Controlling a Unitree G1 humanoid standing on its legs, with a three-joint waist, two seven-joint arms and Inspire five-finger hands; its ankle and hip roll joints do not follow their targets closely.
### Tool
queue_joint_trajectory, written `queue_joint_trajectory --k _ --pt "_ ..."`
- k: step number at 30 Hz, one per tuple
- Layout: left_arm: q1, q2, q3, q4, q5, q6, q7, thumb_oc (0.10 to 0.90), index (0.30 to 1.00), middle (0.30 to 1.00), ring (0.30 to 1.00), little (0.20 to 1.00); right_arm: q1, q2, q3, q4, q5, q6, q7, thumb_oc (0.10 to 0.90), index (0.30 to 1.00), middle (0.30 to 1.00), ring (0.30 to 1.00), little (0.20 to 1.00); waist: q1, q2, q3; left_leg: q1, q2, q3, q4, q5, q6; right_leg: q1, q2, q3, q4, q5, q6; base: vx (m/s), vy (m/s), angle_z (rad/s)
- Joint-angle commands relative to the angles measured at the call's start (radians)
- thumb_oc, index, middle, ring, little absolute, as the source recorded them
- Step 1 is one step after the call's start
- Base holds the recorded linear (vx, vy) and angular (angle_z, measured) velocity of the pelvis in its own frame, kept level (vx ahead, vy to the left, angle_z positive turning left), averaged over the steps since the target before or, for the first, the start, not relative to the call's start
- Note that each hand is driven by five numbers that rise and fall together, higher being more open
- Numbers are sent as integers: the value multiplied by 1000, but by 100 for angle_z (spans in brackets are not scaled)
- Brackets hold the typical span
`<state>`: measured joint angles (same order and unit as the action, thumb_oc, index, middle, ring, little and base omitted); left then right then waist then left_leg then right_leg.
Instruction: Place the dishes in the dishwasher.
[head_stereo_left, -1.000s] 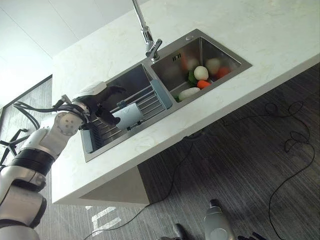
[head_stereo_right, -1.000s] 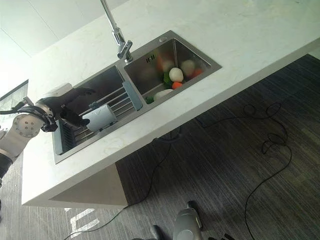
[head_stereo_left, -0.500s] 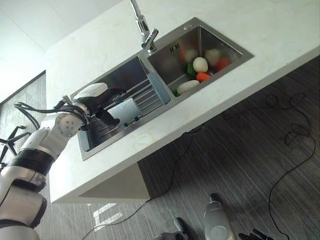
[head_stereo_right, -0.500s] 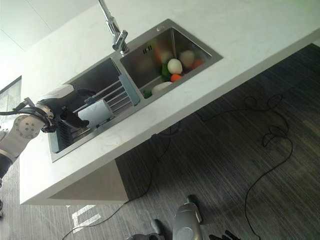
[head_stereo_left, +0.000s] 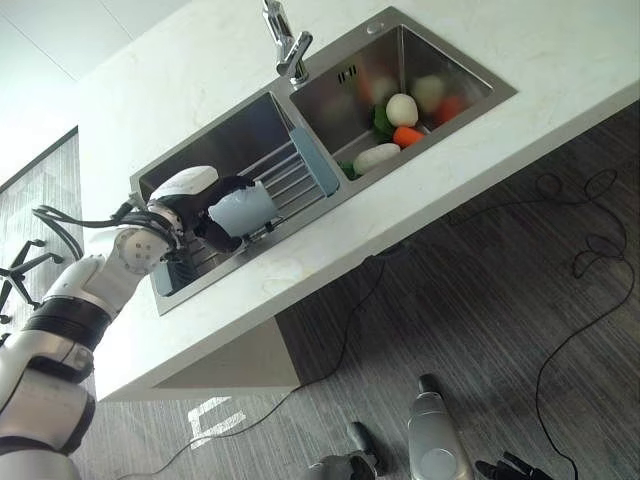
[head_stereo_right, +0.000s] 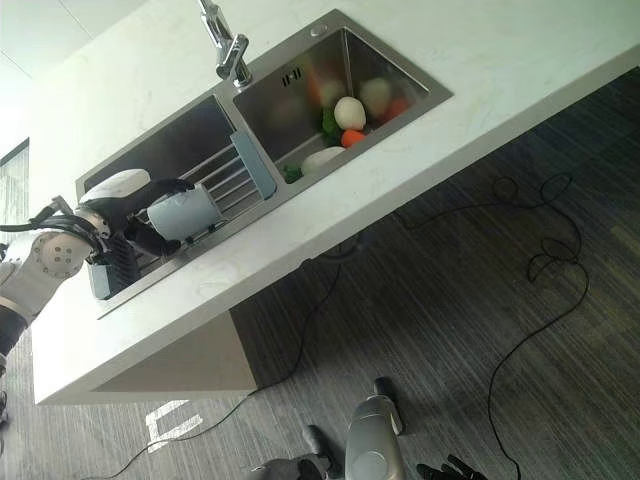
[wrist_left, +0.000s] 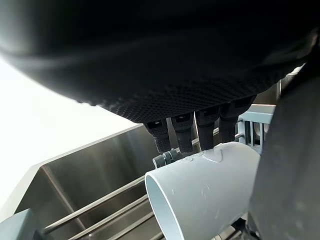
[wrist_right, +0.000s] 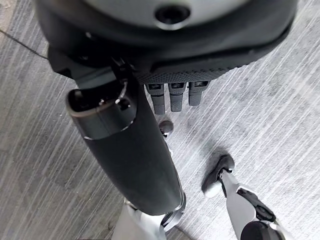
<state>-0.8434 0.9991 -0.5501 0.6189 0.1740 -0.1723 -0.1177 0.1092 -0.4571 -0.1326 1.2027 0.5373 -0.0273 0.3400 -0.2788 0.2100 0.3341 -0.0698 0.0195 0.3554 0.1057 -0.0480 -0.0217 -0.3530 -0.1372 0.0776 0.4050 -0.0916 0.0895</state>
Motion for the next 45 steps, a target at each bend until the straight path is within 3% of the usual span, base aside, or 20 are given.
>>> queue_joint_trajectory --k 1,12,19,30,32,45 --pt "-49 59 80 43 57 38 115 800 900 900 900 900 61 -20 27 -48 20 -16 8 800 900 900 900 900 -23 -25 -54 -103 27 -84 194 -210 -30 46 -53 31 -105 -57 121 -35 10 -3" --pt "-65 41 110 114 69 79 263 800 900 900 900 900 34 2 79 -103 53 -2 -20 800 900 900 900 900 -16 -52 -27 -134 34 -91 194 -199 -32 18 -51 26 -105 -48 115 -33 -25 0" --pt "-73 28 119 131 48 104 272 800 900 900 900 900 23 8 86 -108 58 3 -20 800 900 900 900 900 -16 -56 -15 -144 37 -92 194 -195 -34 8 -51 25 -105 -45 113 -6 -5 0" --pt "-116 7 93 134 42 80 258 800 900 900 900 900 -9 11 107 -114 83 11 -25 800 900 900 900 900 -20 -64 12 -165 44 -90 194 -190 -37 -17 -47 27 -105 -39 109 -25 -20 -1" --pt "-126 9 82 121 51 61 261 800 900 900 900 900 -12 11 109 -116 88 11 -24 800 900 900 900 900 -20 -64 15 -170 44 -90 194 -188 -38 -23 -48 26 -105 -37 109 -21 -29 -3" --pt "-157 -12 57 160 58 94 195 800 900 900 900 900 -34 -6 111 -136 105 16 -33 800 900 900 900 900 -39 -52 45 -190 40 -85 194 -181 -41 -56 -48 45 -105 -27 109 1 5 -3"
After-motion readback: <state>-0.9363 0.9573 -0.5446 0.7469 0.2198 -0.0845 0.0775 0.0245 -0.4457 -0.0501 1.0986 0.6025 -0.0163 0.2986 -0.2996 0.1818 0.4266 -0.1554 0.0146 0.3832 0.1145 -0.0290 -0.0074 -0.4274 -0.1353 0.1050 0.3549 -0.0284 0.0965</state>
